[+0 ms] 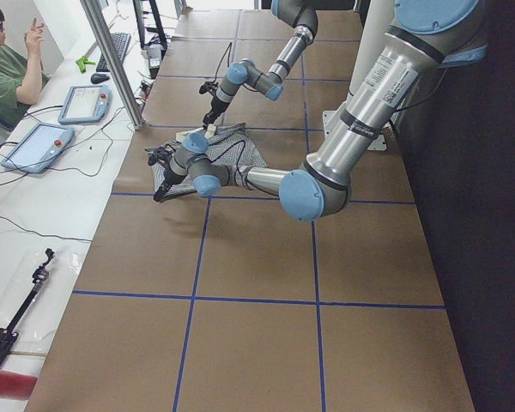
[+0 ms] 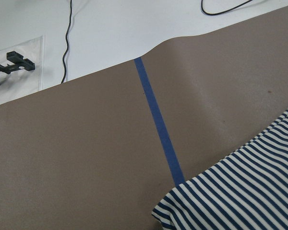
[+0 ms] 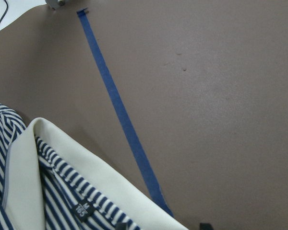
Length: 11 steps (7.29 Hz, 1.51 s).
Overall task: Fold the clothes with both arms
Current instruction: 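Move the right gripper down toward the cream collar, then grasp the collar with the right gripper and pull it toward the robot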
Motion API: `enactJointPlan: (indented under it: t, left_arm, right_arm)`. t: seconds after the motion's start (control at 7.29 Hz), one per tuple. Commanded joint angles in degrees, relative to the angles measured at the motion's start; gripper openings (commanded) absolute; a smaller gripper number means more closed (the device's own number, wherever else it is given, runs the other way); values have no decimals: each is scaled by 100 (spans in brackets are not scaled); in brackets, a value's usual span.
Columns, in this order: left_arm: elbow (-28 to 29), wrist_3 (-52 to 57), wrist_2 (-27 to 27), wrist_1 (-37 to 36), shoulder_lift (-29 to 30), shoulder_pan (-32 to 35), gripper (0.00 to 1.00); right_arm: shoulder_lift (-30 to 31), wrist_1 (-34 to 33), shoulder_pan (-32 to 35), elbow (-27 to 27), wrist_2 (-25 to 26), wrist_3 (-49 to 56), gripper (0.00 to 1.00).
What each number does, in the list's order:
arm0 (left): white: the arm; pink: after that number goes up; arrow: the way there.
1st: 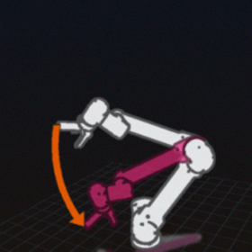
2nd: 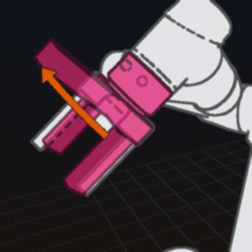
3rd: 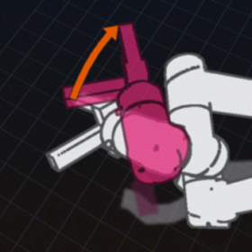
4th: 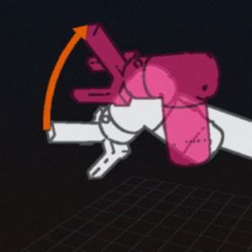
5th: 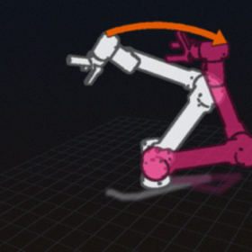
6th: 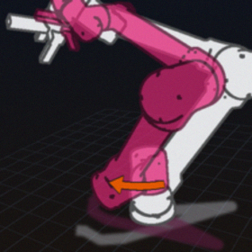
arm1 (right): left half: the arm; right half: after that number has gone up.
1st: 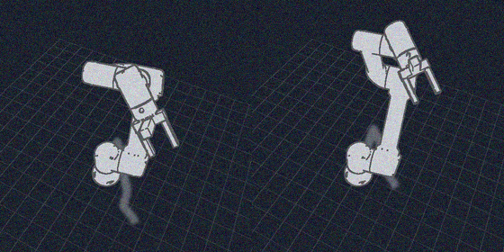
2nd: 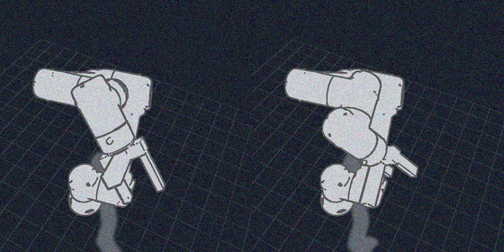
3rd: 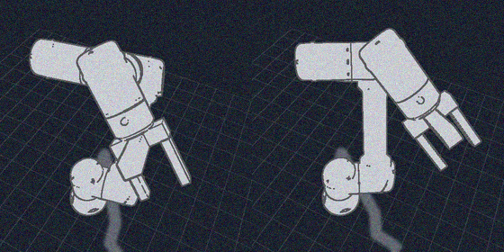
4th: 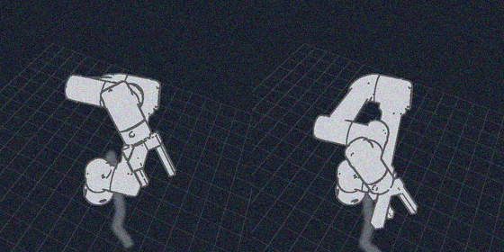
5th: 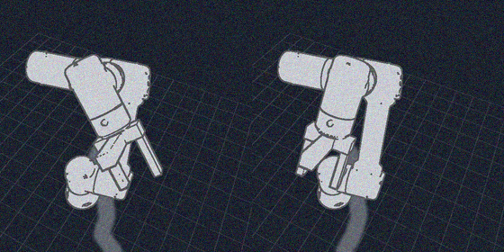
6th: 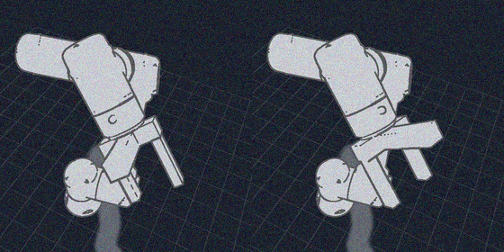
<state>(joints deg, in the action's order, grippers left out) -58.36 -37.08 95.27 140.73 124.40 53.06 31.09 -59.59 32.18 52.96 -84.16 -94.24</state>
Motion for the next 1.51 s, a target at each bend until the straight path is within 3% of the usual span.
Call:
enactJointPlan:
  t: [0.0,0.41,0.69,0.96,1.37]
  left_arm:
    - [0,-1,0,7,-3,-7,100]
    - [-9,-27,-9,59,-3,-7,100]
    - [-26,-98,-9,77,-12,-7,100]
    - [-70,-98,-9,77,-12,-7,100]
    - [-131,-107,-9,86,-56,-15,100]
  right_arm:
    - [2,-9,-1,13,-4,3,1]
    - [124,-148,34,397,-56,64,0]
    - [1455,-352,26,2114,-109,108,0]
    - [2555,-317,-272,3321,-48,73,0]
    - [3112,-308,-528,3748,172,29,0]
